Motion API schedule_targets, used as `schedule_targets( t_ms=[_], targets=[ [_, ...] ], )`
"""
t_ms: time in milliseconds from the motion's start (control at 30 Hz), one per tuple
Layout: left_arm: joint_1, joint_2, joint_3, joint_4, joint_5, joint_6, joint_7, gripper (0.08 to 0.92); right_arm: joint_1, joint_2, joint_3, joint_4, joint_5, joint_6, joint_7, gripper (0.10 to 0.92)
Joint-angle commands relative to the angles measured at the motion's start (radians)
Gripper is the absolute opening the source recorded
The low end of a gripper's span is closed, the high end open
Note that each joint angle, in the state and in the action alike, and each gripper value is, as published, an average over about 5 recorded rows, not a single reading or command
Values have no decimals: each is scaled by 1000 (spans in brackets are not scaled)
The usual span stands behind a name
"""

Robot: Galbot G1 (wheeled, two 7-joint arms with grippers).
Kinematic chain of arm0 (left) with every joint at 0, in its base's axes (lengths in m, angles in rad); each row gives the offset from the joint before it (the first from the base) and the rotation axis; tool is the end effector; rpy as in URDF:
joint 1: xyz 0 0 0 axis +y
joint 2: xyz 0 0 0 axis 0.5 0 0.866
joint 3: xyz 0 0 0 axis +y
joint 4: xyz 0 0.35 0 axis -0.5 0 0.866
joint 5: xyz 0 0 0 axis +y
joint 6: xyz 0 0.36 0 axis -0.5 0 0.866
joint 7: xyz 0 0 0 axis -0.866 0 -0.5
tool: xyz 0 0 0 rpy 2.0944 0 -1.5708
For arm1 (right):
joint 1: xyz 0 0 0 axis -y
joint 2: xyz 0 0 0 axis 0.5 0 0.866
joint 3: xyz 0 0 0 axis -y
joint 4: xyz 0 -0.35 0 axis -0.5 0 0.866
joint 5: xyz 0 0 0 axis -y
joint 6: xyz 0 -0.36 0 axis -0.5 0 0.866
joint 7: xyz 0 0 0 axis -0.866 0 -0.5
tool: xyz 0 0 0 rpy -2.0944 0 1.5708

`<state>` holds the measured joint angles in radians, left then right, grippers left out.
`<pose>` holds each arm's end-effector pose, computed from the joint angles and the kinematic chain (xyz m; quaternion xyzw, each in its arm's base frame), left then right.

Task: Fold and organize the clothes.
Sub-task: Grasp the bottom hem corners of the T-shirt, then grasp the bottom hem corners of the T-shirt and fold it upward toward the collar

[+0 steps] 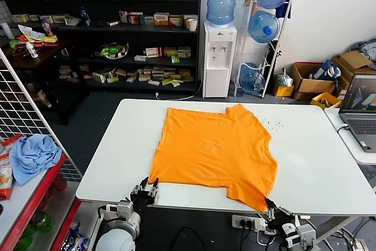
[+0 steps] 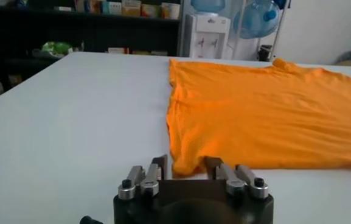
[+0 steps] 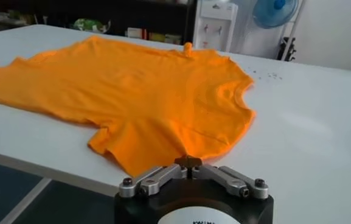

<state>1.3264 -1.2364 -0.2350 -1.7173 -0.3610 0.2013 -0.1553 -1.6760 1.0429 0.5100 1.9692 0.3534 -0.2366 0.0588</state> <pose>0.2416 0.0019 -0.3962 -0.0833 -0.9724 0.0130 0.2178 0.1601 -0.1021 -0.3439 0.0768 -0.9631 0.0722 0.2476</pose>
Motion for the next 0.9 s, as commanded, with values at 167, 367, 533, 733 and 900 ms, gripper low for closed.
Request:
schedule_targets(
  t_ms=[167, 367, 533, 733, 900],
  targets=[
    [146, 57, -14, -151, 7, -25, -5, 236, -90, -31, 64, 60, -22, 36, 1, 124],
    [127, 61, -22, -183, 7, -31, -11, 96, -89, -55, 103, 75, -26, 57, 9, 124],
    [39, 61, -20, -162, -8, -39, -16, 89, -24, -73, 117, 41, -12, 74, 9, 124],
    [-83, 51, 2, -81, -15, -90, -3, 89, 128, -97, 91, -66, 20, 126, -7, 124],
    [-203, 28, 42, 55, -1, -132, 11, 89, 297, -99, 24, -214, 31, 183, -32, 124]
  ],
)
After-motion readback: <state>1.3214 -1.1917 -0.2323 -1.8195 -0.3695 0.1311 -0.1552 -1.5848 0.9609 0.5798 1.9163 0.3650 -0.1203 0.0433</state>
